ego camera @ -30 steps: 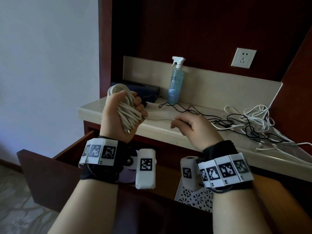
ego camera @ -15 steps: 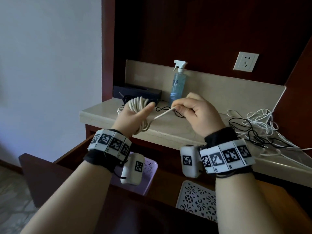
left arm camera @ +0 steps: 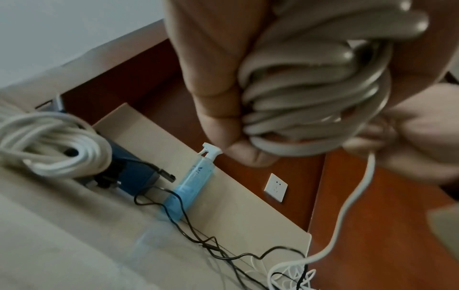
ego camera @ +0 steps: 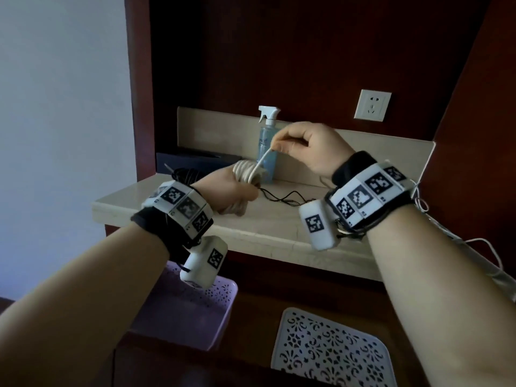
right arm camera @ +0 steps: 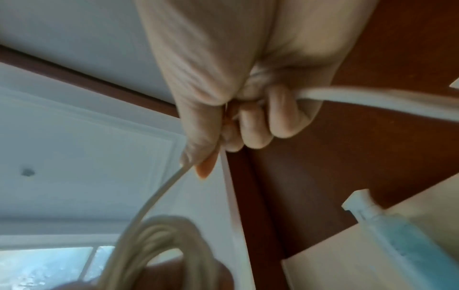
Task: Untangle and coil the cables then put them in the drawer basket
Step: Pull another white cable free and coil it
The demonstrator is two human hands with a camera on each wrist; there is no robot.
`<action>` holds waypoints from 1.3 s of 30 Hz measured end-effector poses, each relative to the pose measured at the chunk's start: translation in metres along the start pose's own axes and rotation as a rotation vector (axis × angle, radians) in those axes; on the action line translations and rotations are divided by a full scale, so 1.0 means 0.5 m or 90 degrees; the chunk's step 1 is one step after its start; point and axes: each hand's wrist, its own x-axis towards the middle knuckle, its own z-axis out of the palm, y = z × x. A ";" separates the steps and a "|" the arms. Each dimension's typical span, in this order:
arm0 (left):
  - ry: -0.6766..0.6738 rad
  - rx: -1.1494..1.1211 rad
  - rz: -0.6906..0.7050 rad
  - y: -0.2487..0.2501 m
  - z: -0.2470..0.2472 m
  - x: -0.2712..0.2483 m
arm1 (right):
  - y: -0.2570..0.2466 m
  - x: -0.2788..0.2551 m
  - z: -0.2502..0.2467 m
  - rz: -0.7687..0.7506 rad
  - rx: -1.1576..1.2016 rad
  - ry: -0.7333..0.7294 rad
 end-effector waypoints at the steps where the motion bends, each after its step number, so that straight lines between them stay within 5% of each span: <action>1: 0.019 -0.071 -0.007 0.002 -0.001 0.008 | 0.017 0.004 -0.016 0.037 -0.049 -0.037; 5: 0.031 -0.332 -0.002 0.009 0.003 0.046 | 0.107 0.011 -0.061 0.289 -0.436 -0.330; 7: 0.041 -0.387 -0.009 0.007 0.005 0.070 | 0.163 0.006 -0.074 0.410 -0.476 -0.398; 11: 0.054 -0.357 -0.064 -0.007 0.020 0.116 | 0.253 0.022 -0.100 0.559 -0.121 -0.177; 15: 0.059 -0.325 -0.124 -0.011 0.041 0.155 | 0.231 0.120 -0.165 0.340 0.063 0.210; 17: 0.056 -0.302 -0.127 -0.008 0.045 0.176 | 0.215 0.159 -0.204 0.203 0.024 0.317; 20: 0.048 -0.302 -0.099 0.002 0.046 0.201 | 0.219 0.169 -0.229 0.203 -0.173 0.210; 22: 0.051 -0.311 -0.084 0.010 0.044 0.208 | 0.234 0.150 -0.223 0.318 -0.304 0.040; 24: 0.059 -0.328 -0.077 0.012 0.042 0.209 | 0.271 0.124 -0.210 0.388 -0.309 -0.034; 28: 0.055 -0.359 -0.091 0.012 0.035 0.202 | 0.336 0.067 -0.198 0.492 -0.219 0.069; 33: 0.025 -0.340 -0.103 0.013 0.043 0.191 | 0.332 0.026 -0.169 0.695 0.199 0.142; 36: -0.002 -0.319 -0.124 0.017 0.067 0.182 | 0.316 0.052 -0.170 0.594 0.392 0.194; 39: -0.012 -0.295 -0.142 0.016 0.084 0.177 | 0.279 0.094 -0.198 0.317 0.563 0.351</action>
